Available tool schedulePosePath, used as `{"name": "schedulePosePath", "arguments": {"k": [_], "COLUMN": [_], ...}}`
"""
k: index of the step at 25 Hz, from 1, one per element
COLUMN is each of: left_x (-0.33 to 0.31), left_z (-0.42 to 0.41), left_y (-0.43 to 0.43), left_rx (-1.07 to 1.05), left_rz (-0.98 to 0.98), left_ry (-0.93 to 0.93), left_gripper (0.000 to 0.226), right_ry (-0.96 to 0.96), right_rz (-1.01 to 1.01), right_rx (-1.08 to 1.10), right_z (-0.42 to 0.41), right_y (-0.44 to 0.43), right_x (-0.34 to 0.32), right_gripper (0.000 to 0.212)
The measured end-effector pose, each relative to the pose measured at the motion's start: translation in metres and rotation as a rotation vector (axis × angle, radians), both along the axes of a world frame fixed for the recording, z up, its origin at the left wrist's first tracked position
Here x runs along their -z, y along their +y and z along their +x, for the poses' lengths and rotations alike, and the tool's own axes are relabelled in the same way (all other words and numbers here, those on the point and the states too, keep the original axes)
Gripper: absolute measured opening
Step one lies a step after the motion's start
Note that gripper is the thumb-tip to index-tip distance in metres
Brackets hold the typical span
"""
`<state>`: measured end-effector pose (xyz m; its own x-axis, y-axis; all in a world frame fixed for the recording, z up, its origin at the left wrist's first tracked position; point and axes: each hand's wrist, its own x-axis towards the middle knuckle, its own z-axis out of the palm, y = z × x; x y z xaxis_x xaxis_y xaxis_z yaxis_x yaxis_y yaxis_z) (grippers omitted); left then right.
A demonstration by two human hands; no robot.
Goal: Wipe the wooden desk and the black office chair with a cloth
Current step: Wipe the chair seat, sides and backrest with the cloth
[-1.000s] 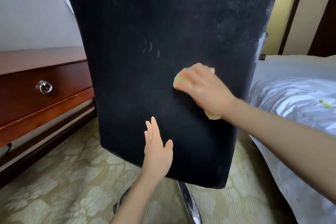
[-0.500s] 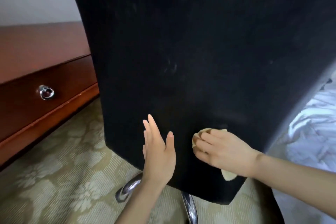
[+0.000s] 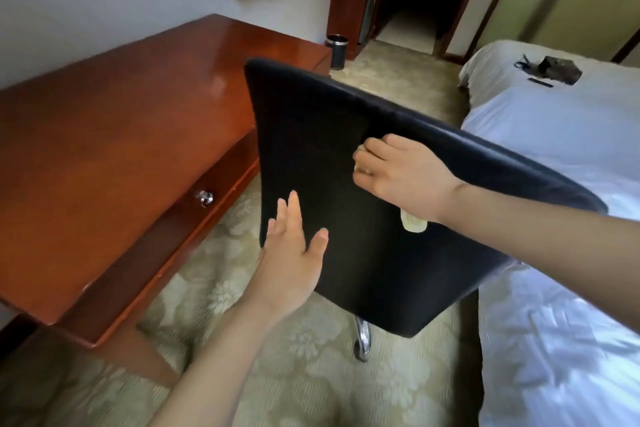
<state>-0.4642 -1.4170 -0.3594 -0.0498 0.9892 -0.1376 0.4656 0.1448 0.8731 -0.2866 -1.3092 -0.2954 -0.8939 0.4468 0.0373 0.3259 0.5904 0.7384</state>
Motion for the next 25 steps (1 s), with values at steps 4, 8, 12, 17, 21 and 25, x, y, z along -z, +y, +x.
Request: {"name": "schedulePosePath", "arguments": {"k": [4,8,12,17,21,25], "left_x": [-0.072,-0.124,-0.136,-0.141,-0.152,-0.161], "left_z": [-0.049,-0.058,-0.031,0.001,0.022,0.027], "left_y": [-0.014,-0.002,0.013,0.045,0.064,0.085], "left_rx": [0.053,0.178,0.258,0.227,0.209,0.268], "left_rz": [0.014,0.084,0.085,0.076,0.058,0.04], "left_ry": [0.247,0.338,0.41,0.618,0.728,1.136], "left_gripper": [0.065,0.062,0.066,0.071,0.071,0.074], "right_ry": [0.107,0.311,0.61,0.814,1.035,1.403], "right_rz": [0.03,0.027,-0.019,-0.032,-0.061,-0.079], "right_rx": [0.013,0.014,0.164,0.291,0.389,0.471], "right_z": [-0.018,0.012,0.081,0.135,0.158,0.167], "right_y": [-0.009,-0.029,-0.07,-0.09,-0.101,-0.106], "right_x": [-0.047,-0.055,-0.042,-0.027,-0.014,-0.003], "right_gripper": [0.032,0.039,0.064,0.057,0.056,0.025]}}
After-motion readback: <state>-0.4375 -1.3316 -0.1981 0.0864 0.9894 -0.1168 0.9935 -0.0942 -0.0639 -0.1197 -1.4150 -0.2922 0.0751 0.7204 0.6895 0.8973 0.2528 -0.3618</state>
